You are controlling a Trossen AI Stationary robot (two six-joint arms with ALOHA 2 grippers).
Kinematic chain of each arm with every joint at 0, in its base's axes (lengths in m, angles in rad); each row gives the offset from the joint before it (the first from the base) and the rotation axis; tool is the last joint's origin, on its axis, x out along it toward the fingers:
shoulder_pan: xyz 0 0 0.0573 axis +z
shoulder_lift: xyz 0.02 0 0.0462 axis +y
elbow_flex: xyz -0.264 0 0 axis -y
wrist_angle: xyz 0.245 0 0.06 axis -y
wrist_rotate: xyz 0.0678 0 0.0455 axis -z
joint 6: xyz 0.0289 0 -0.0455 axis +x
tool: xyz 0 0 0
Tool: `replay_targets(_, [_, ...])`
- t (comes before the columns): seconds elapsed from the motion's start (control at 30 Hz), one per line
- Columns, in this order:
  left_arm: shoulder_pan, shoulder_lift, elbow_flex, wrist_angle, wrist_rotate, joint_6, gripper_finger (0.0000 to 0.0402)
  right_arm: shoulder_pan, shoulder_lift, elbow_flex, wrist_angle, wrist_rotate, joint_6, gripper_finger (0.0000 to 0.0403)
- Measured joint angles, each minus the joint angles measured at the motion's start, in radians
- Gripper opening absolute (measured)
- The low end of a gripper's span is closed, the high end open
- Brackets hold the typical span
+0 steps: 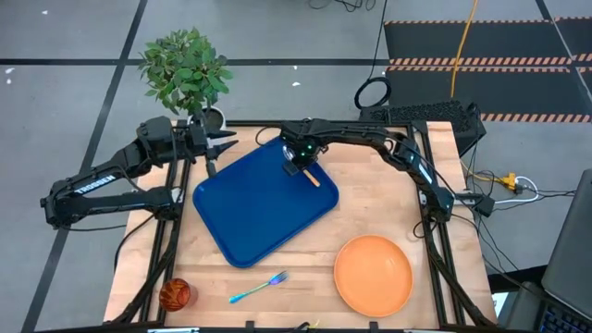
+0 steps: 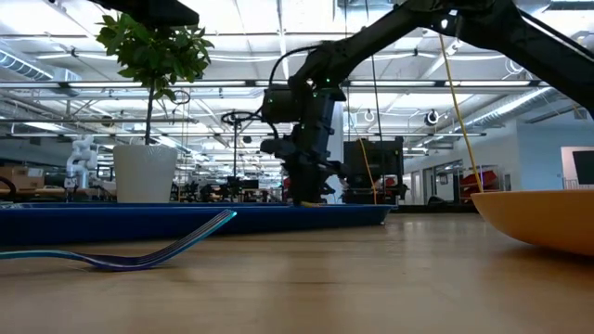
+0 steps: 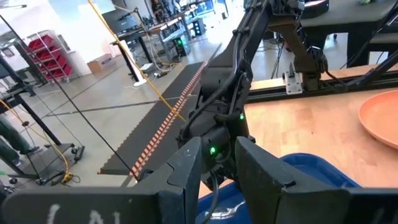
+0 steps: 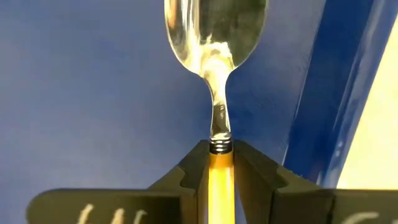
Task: Pick and place plate/cup/fork/spoon on tray
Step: Put the spoon on the right side of the serving tray
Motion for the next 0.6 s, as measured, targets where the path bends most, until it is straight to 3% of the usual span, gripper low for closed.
replay_targets(0.27, [0.0,0.0,0.0,-0.023,-0.001,0.0,0.0104,0.002,-0.002,-0.054,0.036,0.0,0.001,0.0068])
replay_targets(0.6, [0.0,0.0,0.0,-0.024,-0.004,-0.001,0.0104,0.016,-0.008,-0.058,0.043,-0.002,0.031,0.0107])
